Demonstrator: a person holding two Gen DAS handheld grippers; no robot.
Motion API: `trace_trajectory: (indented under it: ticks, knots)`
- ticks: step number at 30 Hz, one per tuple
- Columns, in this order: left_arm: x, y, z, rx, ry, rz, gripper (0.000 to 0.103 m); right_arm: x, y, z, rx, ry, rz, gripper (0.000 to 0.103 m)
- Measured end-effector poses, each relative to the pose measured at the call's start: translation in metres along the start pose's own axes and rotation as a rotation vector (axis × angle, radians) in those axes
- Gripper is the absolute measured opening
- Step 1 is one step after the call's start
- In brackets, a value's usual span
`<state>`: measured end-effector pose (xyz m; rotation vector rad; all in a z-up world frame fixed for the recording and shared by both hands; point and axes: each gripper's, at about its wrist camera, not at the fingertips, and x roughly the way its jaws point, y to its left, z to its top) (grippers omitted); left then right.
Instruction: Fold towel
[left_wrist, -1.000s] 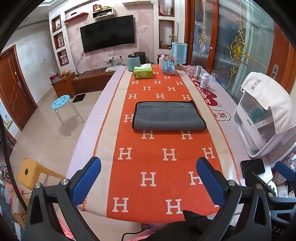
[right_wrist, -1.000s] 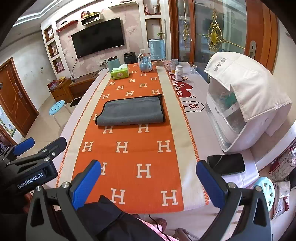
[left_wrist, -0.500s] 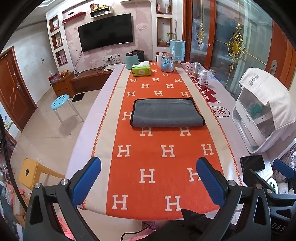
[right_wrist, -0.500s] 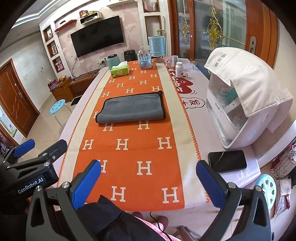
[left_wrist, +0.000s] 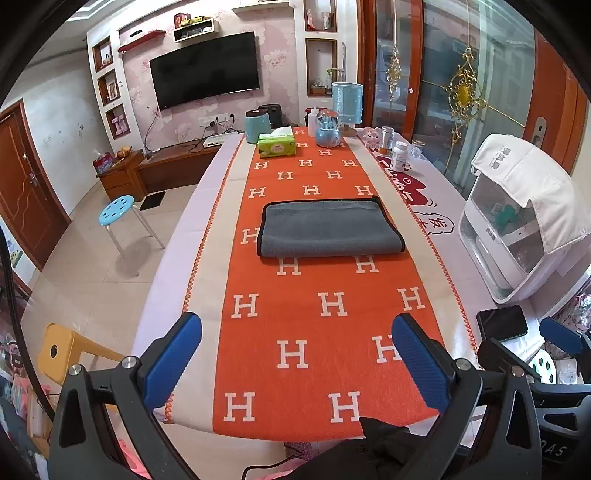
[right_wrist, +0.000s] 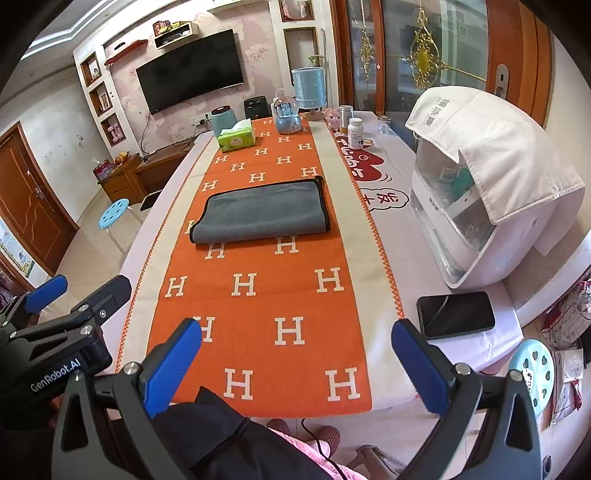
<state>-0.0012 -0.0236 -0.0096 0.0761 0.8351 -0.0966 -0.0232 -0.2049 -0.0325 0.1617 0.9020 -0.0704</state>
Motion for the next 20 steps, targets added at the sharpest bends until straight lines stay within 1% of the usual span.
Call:
trace_trajectory:
  ticks: [20]
  knots:
    - [0.0009,0.0005,0.0007,-0.001,0.003,0.001,0.102,0.0025,0.0053,-0.0013,0.000,0.008,-0.001,0.103]
